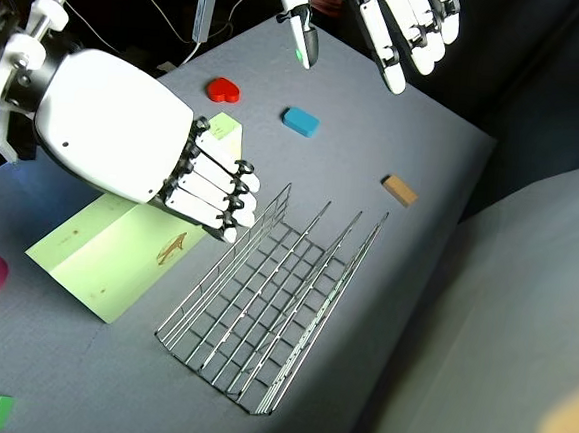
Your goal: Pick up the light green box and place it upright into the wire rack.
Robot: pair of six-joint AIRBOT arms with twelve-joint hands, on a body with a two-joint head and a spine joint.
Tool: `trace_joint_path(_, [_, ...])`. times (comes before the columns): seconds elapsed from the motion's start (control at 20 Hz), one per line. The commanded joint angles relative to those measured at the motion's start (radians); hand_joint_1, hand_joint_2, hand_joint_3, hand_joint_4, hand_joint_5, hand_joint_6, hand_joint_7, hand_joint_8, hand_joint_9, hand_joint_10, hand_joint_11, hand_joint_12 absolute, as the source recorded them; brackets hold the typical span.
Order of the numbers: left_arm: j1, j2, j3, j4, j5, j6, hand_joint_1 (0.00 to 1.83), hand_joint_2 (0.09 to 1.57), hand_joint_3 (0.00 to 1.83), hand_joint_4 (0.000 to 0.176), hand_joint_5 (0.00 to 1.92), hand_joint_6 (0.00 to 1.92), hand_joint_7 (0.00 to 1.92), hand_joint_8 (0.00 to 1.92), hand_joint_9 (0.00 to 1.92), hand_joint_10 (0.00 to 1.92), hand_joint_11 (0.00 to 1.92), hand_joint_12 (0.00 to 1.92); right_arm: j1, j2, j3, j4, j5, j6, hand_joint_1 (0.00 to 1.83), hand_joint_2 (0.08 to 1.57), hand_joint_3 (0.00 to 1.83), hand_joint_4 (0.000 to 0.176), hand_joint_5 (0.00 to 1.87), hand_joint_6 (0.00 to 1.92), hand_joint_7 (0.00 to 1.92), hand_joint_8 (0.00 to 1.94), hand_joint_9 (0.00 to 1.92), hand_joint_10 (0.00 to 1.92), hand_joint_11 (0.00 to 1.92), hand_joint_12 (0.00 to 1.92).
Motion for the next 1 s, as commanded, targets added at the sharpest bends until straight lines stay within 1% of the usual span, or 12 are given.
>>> trace_joint_path(0.0, [-0.012, 0.003, 0.004, 0.066, -0.04, 0.007, 0.22, 1.17, 0.0, 0.084, 0.32, 0.0, 0.24, 0.0, 0.27, 0.0, 0.0, 0.67, 0.002, -0.002, -0.001, -0.056, 0.035, 0.008, 0.8, 1.0, 0.0, 0.0, 0.23, 0.01, 0.2, 0.01, 0.12, 0.01, 0.0, 0.64])
trace_joint_path(0.05, [-0.012, 0.003, 0.004, 0.066, -0.04, 0.007, 0.22, 1.17, 0.0, 0.084, 0.32, 0.0, 0.24, 0.0, 0.27, 0.0, 0.0, 0.67, -0.001, -0.002, -0.001, -0.06, 0.034, 0.008, 0.8, 1.0, 0.0, 0.0, 0.23, 0.01, 0.2, 0.01, 0.12, 0.01, 0.0, 0.64])
trace_joint_path(0.25, [-0.012, 0.003, 0.003, 0.066, -0.043, 0.007, 0.22, 1.17, 0.0, 0.083, 0.32, 0.0, 0.25, 0.0, 0.28, 0.0, 0.0, 0.66, -0.012, -0.005, 0.002, -0.074, 0.034, 0.008, 0.88, 1.01, 0.0, 0.0, 0.34, 0.02, 0.31, 0.01, 0.24, 0.02, 0.0, 0.91])
trace_joint_path(0.3, [-0.012, 0.003, 0.002, 0.066, -0.043, 0.007, 0.21, 1.17, 0.0, 0.082, 0.34, 0.01, 0.27, 0.01, 0.28, 0.0, 0.0, 0.69, -0.014, -0.005, 0.002, -0.074, 0.035, 0.007, 0.96, 1.09, 0.01, 0.0, 0.46, 0.02, 0.44, 0.01, 0.38, 0.03, 0.03, 1.14])
trace_joint_path(0.4, [-0.012, 0.003, 0.001, 0.066, -0.043, 0.007, 0.22, 1.17, 0.0, 0.082, 0.34, 0.0, 0.27, 0.0, 0.28, 0.0, 0.0, 0.67, -0.014, -0.005, 0.002, -0.075, 0.035, 0.005, 0.98, 1.15, 0.01, 0.0, 0.51, 0.02, 0.53, 0.01, 0.47, 0.04, 0.11, 1.19])
trace_joint_path(0.5, [-0.012, 0.003, 0.001, 0.066, -0.043, 0.007, 0.21, 1.18, 0.0, 0.082, 0.35, 0.01, 0.28, 0.01, 0.27, 0.0, 0.0, 0.66, -0.014, -0.005, 0.002, -0.075, 0.034, 0.004, 1.06, 1.18, 0.0, 0.0, 0.75, 0.04, 0.85, 0.05, 0.78, 0.12, 0.4, 1.27])
trace_joint_path(0.55, [-0.012, 0.003, 0.001, 0.066, -0.043, 0.007, 0.21, 1.18, 0.0, 0.083, 0.35, 0.0, 0.28, 0.01, 0.28, 0.0, 0.0, 0.66, -0.013, -0.005, 0.002, -0.075, 0.034, 0.003, 1.16, 1.19, 0.0, 0.0, 0.73, 1.04, 0.91, 0.93, 0.86, 0.17, 0.49, 1.28])
trace_joint_path(0.6, [-0.012, 0.003, 0.0, 0.066, -0.043, 0.007, 0.21, 1.18, 0.0, 0.083, 0.35, 0.0, 0.28, 0.01, 0.28, 0.0, 0.0, 0.66, -0.012, -0.005, 0.002, -0.075, 0.034, 0.003, 1.16, 1.19, 0.0, 0.0, 0.73, 1.04, 0.91, 0.93, 0.86, 0.17, 0.49, 1.28])
trace_joint_path(0.65, [-0.012, 0.003, 0.0, 0.066, -0.043, 0.007, 0.21, 1.18, 0.0, 0.083, 0.34, 0.0, 0.29, 0.01, 0.28, 0.0, 0.0, 0.66, -0.011, -0.005, 0.002, -0.075, 0.034, 0.002, 1.17, 1.21, 0.01, 0.0, 0.7, 1.27, 0.88, 1.2, 0.88, 0.37, 0.54, 1.34])
trace_joint_path(0.7, [-0.012, 0.003, 0.0, 0.066, -0.043, 0.007, 0.21, 1.18, 0.0, 0.083, 0.33, 0.0, 0.28, 0.01, 0.29, 0.01, 0.0, 0.66, -0.009, -0.005, 0.002, -0.075, 0.034, 0.001, 1.19, 1.2, 0.01, 0.0, 0.71, 1.26, 0.91, 1.21, 0.88, 0.63, 0.62, 1.39])
trace_joint_path(0.75, [-0.012, 0.003, 0.0, 0.066, -0.043, 0.007, 0.22, 1.18, 0.0, 0.083, 0.32, 0.0, 0.28, 0.0, 0.29, 0.0, 0.0, 0.66, -0.007, -0.004, 0.002, -0.075, 0.034, -0.002, 1.22, 1.15, 0.0, 0.0, 0.84, 1.07, 0.99, 1.15, 0.91, 0.99, 0.75, 1.47])
trace_joint_path(0.95, [-0.012, 0.003, -0.002, 0.066, -0.043, 0.007, 0.22, 1.18, 0.0, 0.084, 0.31, 0.0, 0.27, 0.0, 0.27, 0.0, 0.0, 0.66, 0.021, 0.008, -0.001, -0.026, 0.024, -0.031, 1.21, 1.14, 0.0, 0.0, 0.93, 0.98, 0.97, 1.14, 0.92, 1.07, 0.79, 1.5])
